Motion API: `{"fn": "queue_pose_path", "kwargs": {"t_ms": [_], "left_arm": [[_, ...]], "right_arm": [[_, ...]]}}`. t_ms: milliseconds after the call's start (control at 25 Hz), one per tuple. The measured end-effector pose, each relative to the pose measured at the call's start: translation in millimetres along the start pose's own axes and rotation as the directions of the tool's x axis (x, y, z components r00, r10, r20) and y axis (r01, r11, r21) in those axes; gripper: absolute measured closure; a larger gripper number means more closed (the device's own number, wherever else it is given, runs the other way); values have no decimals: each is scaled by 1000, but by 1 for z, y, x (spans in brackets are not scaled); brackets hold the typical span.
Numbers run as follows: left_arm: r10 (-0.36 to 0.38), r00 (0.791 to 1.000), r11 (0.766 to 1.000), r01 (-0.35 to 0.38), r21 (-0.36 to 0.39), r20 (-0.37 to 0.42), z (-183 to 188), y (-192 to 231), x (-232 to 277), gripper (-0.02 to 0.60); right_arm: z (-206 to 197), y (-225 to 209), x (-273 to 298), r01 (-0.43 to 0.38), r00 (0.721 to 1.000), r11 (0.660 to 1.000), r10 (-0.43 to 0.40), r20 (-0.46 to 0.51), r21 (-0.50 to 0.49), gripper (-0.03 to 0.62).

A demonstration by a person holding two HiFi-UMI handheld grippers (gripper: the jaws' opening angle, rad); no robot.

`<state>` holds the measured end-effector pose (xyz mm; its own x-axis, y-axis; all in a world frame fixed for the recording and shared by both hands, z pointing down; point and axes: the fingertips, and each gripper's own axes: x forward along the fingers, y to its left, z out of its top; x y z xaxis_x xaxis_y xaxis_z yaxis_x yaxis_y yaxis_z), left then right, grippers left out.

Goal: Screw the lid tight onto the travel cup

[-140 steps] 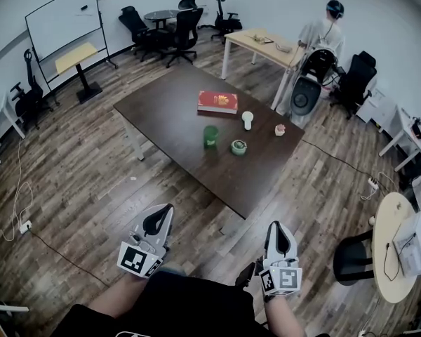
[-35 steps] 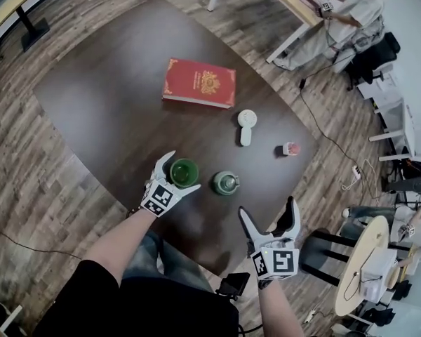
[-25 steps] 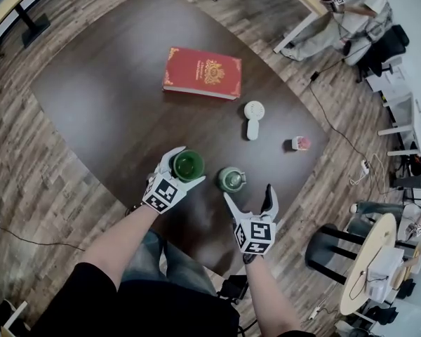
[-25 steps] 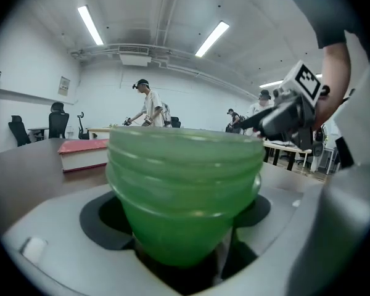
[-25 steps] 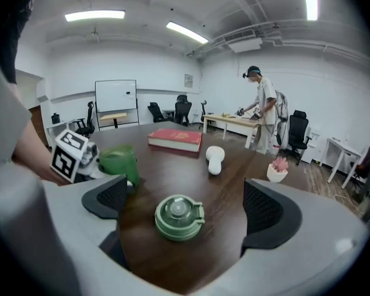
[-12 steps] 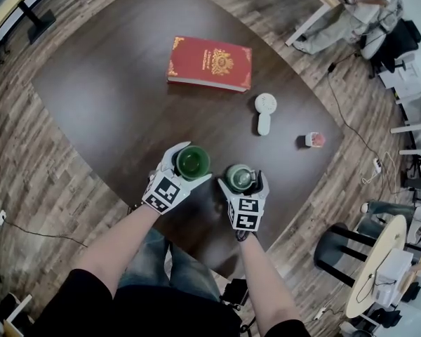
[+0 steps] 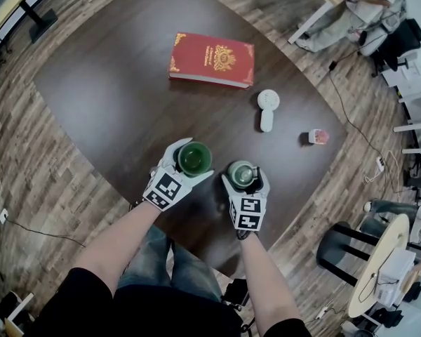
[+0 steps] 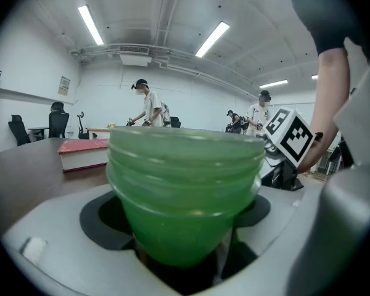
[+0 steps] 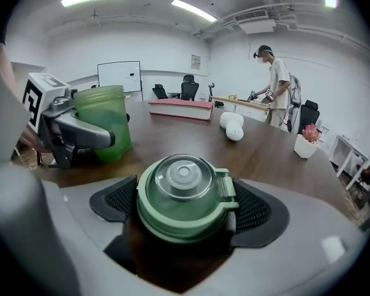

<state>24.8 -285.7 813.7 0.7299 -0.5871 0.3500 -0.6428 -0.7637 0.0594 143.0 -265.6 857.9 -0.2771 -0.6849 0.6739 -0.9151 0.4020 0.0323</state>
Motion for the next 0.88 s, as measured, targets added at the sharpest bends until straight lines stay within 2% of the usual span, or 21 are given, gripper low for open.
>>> {"fn": "queue_pose_path", "kwargs": {"t_ms": [320, 480, 720, 880], "left_arm": [[-3, 1000, 1000, 3, -5, 2, -1, 2, 1, 173], [-33, 999, 999, 33, 31, -10, 0, -7, -3, 171], [-53, 998, 998, 52, 31, 26, 38, -15, -22, 164], [-107, 992, 992, 102, 76, 73, 90, -33, -37, 164]], "right_arm": [[0, -1, 3, -9, 1000, 1000, 9, -10, 6, 100], [5, 3, -6, -43, 999, 999, 42, 26, 4, 105], [61, 10, -45, -111, 983, 992, 118, 140, -63, 105], [115, 14, -96, -168, 960, 978, 190, 205, -122, 105]]}}
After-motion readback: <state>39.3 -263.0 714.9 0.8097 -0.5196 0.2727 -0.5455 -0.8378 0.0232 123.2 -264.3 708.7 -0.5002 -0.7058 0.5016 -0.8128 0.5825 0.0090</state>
